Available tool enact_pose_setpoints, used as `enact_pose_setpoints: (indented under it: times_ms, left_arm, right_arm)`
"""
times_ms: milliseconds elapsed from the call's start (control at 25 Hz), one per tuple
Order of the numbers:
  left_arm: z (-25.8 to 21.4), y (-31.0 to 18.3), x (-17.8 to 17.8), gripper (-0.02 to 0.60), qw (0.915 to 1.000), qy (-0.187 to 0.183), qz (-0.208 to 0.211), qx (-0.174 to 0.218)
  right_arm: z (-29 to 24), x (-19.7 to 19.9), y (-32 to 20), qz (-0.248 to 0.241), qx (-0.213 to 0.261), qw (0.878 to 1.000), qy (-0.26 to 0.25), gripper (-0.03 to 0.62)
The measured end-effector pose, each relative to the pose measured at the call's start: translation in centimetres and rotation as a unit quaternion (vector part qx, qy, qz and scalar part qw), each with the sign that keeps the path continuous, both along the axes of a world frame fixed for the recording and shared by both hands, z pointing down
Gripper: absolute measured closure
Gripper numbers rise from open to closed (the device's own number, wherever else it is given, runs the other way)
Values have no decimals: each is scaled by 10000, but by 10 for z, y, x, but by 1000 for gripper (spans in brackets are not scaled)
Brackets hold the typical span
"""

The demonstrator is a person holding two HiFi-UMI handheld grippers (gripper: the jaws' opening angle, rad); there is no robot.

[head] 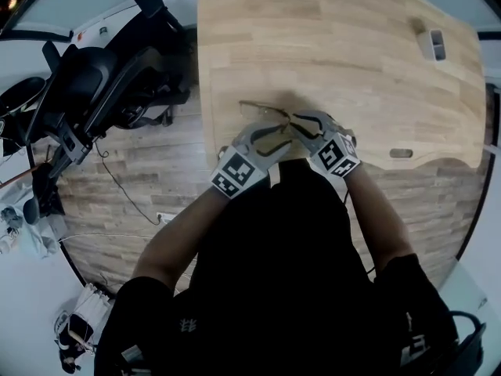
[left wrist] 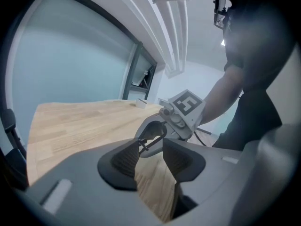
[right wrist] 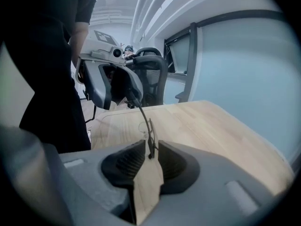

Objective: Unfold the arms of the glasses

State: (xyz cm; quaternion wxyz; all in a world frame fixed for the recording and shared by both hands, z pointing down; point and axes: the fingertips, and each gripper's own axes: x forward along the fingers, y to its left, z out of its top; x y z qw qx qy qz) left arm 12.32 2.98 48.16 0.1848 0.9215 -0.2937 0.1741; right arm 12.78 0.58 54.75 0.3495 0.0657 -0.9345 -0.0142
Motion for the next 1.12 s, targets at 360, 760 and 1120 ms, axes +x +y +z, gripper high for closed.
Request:
enact_pose_setpoints:
  times_ms: [360,760,1120]
  left_arm:
    - [1,-6,32,417,9989,21,469,-12]
    - [-2,-20,26,417,9993,2,376,-23]
    - [10,-45,-65,417,9940,-500,-957,-143]
  right_arm:
    - [3,17,0,365,-49,9993,-48,520]
    - [-5,14,-32,477,56,9987,-143,519]
    - [-5,-20,-88,431,343,9985,-9,520]
